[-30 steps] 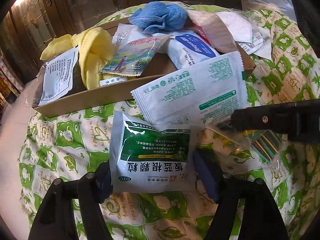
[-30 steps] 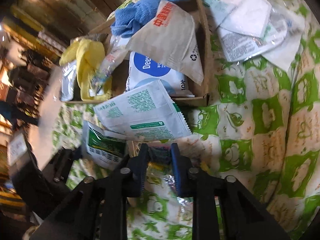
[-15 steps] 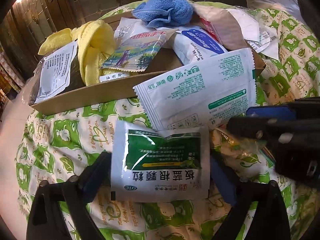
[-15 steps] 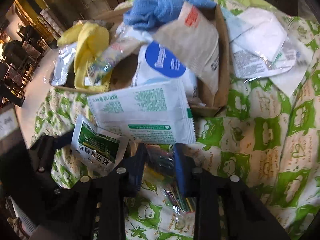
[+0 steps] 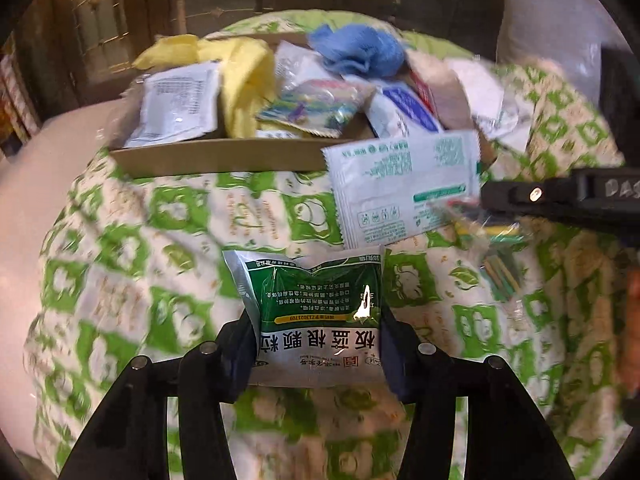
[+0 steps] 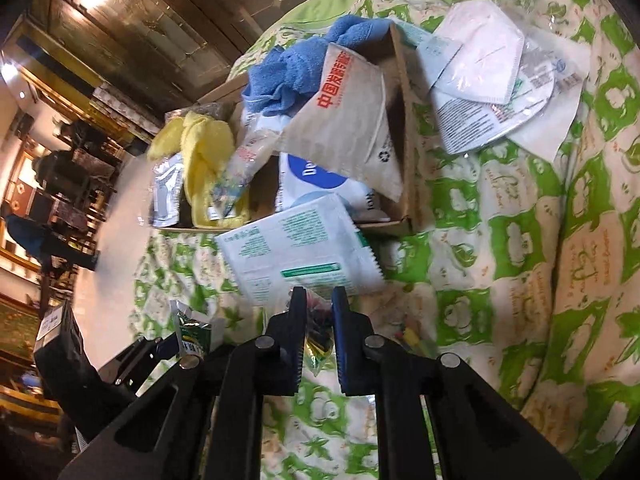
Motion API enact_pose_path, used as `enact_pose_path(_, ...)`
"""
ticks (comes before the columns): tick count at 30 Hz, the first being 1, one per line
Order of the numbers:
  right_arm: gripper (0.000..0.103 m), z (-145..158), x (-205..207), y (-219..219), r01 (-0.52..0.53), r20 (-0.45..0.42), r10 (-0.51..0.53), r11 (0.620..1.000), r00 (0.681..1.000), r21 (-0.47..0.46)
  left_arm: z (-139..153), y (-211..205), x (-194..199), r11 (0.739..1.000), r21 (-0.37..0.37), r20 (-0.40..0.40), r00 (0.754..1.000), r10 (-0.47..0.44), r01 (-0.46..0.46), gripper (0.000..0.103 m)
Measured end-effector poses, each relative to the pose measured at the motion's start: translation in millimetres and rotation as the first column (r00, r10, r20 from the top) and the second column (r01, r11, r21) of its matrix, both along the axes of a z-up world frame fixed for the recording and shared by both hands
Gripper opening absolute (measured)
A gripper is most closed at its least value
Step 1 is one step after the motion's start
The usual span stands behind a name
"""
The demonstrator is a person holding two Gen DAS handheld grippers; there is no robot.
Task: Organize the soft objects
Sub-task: 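Lift the green sachet and carry it toward the box with left tool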
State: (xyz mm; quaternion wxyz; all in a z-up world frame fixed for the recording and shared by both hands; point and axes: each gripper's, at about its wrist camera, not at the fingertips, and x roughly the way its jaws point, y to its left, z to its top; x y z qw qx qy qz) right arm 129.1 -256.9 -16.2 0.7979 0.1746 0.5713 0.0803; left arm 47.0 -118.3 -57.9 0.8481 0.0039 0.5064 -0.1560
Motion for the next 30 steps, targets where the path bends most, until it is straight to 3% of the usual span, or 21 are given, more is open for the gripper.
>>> enact_pose_path(5, 0.007, 2, -4, 4, -0.014, 0.011, 0.014, 1.0, 1.0, -0.006, 11, 26, -8, 0.997, -0.059, 0.003, 0.999, 0.05, -0.049, 0.056)
enact_pose_path(16, 0.005, 6, -9, 10, -0.037, 0.032, 0.038, 0.999, 0.999, -0.029, 18, 37, -22, 0.996, -0.059, 0.015, 0.998, 0.066, -0.065, 0.056)
enact_pose_path(30, 0.005, 25, -11, -2, -0.022, 0.103, 0.012, 0.995, 0.995, 0.096, 26, 38, -18, 0.993, -0.092, 0.027, 0.996, 0.08, -0.077, 0.056)
